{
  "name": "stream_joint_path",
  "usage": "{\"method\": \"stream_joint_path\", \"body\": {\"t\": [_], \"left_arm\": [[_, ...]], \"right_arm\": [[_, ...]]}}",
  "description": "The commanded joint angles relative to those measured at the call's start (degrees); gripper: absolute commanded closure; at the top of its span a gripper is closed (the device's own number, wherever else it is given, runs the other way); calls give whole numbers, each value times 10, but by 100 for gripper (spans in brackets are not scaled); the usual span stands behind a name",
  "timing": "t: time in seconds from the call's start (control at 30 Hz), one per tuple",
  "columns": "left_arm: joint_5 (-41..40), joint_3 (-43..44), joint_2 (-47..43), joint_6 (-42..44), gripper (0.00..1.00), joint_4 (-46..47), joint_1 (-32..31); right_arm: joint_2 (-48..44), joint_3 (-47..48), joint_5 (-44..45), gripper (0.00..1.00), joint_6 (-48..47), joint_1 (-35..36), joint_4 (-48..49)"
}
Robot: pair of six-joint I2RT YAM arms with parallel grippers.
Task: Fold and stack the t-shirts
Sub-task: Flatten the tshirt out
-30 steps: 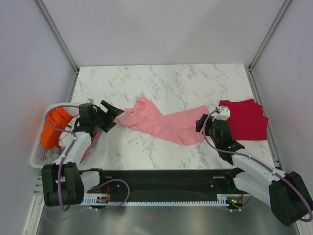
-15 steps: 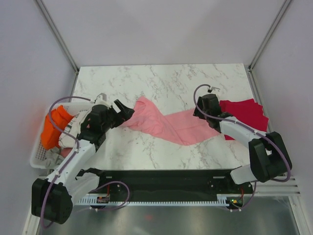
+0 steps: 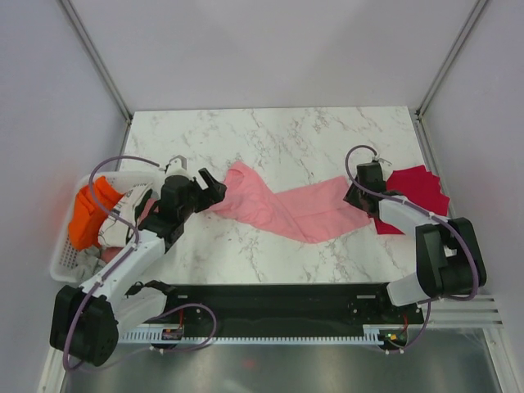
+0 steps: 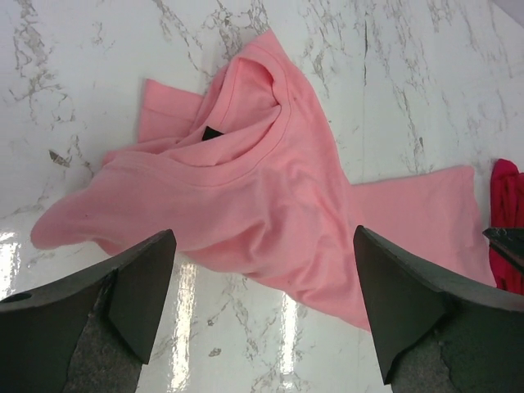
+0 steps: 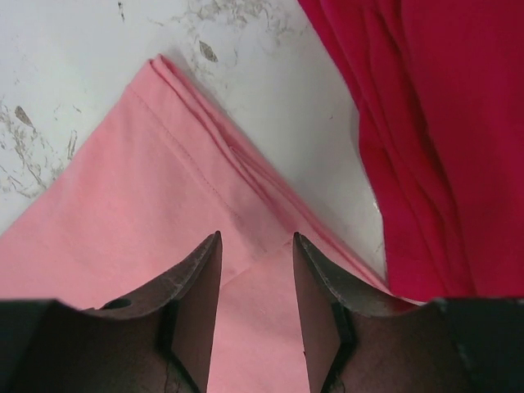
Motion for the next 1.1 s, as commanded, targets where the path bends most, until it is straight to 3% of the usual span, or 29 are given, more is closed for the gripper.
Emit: {"method": "stream_joint_path", "body": {"t": [0.0, 0.13, 0.4, 0.53, 0.8, 1.07], "left_arm": [[-36, -18, -46, 35, 4, 45, -5], [-39, -31, -57, 36, 4, 51, -6], [-41, -26, -41, 38, 4, 51, -8], [-42, -26, -38, 40, 4, 52, -9], [-41, -21, -21, 46, 4, 55, -16], [-38, -18, -16, 54, 5, 59, -23]], "right_arm": [[22, 5, -13, 52, 20, 2, 16], [29, -13, -5, 57, 28, -2, 44], [33, -14, 5, 75, 32, -5, 60], [27, -18, 0, 99, 23, -6, 75], [-49, -51, 23, 100, 4, -4, 95], [-145, -149, -7, 100, -2, 0, 171]]}}
